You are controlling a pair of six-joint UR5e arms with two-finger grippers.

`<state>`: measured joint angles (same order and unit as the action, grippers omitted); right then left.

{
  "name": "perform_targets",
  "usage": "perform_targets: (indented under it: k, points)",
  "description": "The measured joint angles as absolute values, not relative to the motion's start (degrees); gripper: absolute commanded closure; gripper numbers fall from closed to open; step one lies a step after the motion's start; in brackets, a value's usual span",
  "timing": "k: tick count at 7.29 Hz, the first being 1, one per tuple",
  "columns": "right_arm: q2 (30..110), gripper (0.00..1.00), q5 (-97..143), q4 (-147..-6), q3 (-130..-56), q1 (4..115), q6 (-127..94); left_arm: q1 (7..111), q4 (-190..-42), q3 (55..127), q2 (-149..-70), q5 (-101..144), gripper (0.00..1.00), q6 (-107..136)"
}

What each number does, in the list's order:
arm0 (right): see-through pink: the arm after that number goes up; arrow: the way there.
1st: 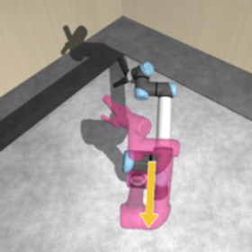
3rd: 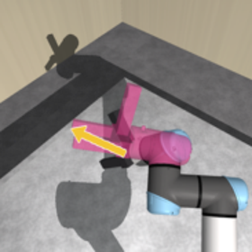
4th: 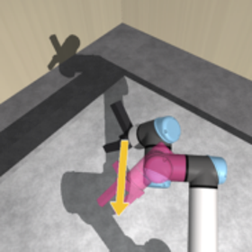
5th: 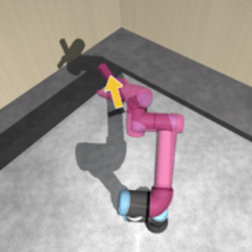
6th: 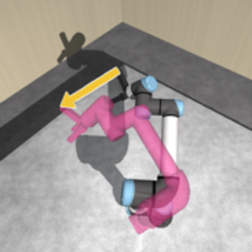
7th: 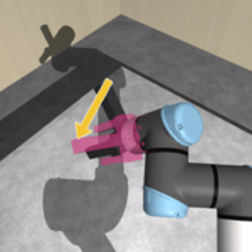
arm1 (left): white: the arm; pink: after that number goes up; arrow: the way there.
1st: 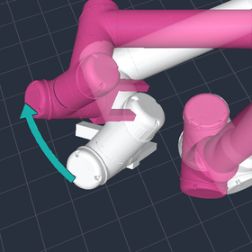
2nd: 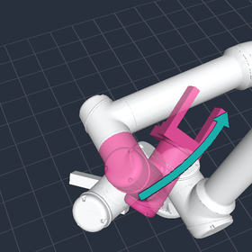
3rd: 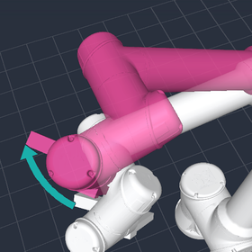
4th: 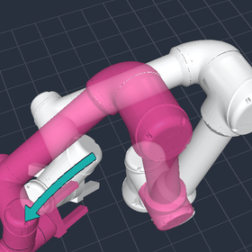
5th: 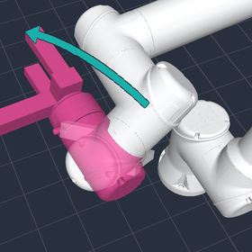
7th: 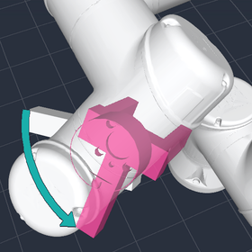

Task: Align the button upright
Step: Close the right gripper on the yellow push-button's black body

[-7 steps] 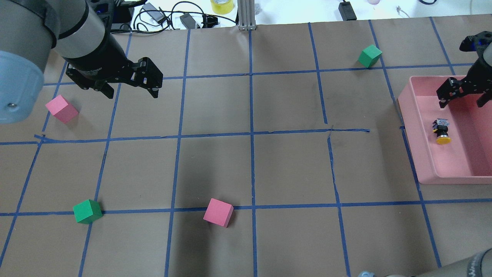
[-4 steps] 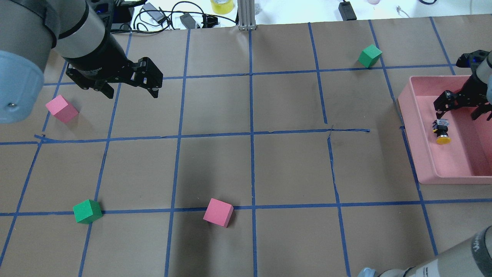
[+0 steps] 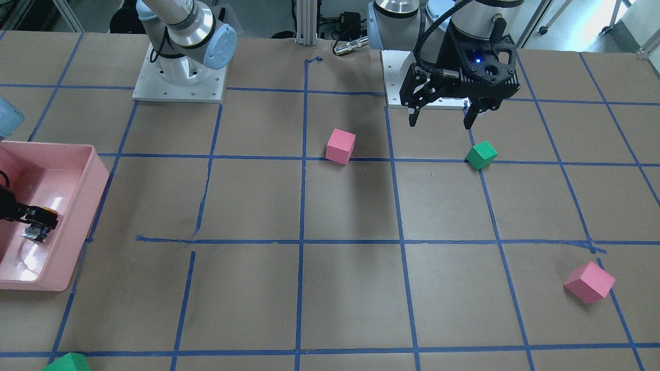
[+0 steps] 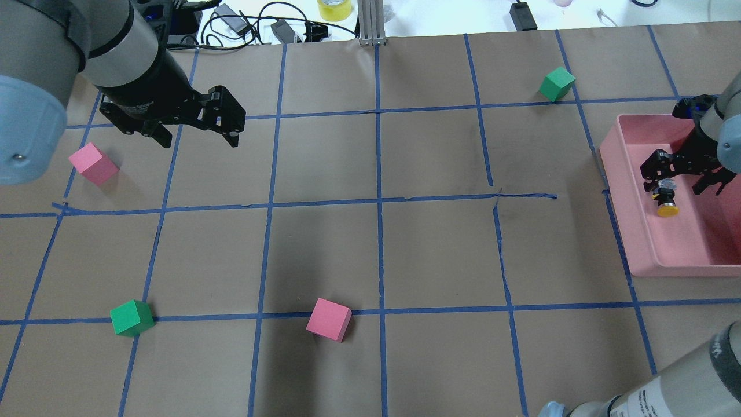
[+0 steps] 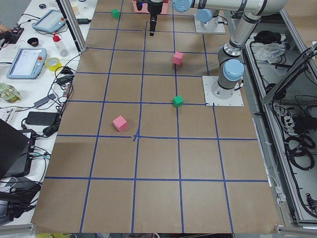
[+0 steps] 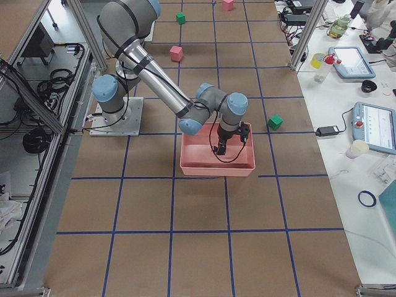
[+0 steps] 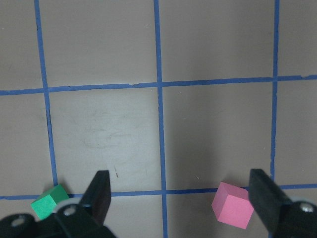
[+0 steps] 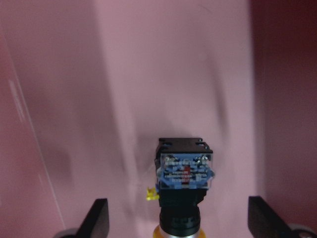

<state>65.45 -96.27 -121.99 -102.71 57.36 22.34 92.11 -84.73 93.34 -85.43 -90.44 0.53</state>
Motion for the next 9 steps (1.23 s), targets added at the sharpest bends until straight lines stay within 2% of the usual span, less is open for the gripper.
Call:
perform_targets:
  k: [2, 3, 4, 5, 6, 7, 9]
  points:
    - [64.3, 0.01, -96.6, -122.0, -102.7, 57.3, 22.3, 92.1, -84.7, 93.3, -85.4, -90.4, 0.00, 0.5]
    - [63.9, 0.06, -96.7, -122.1, -102.7, 57.3, 22.4, 92.1, -84.7, 93.3, -85.4, -90.4, 0.00, 0.5]
    - [63.5, 0.25, -96.8, -122.1, -102.7, 57.3, 22.3, 92.1, -84.7, 93.3, -85.4, -90.4, 0.00, 0.5]
    - [63.1, 0.51, -96.8, -122.0, -102.8, 57.2, 22.3, 92.1, -84.7, 93.3, -85.4, -90.4, 0.00, 0.5]
    - [62.9, 0.85, -96.9, -122.0, -102.8, 57.2, 22.3, 92.1, -84.7, 93.3, -85.4, -90.4, 0.00, 0.5]
    - [62.8, 1.00, -96.9, -122.0, -102.8, 57.2, 22.2, 92.1, -84.7, 93.3, -85.4, -90.4, 0.00, 0.5]
    - [63.1, 1.00, -96.5, -121.6, -102.8, 57.2, 21.8, 92.1, -84.7, 93.3, -85.4, -90.5, 0.00, 0.5]
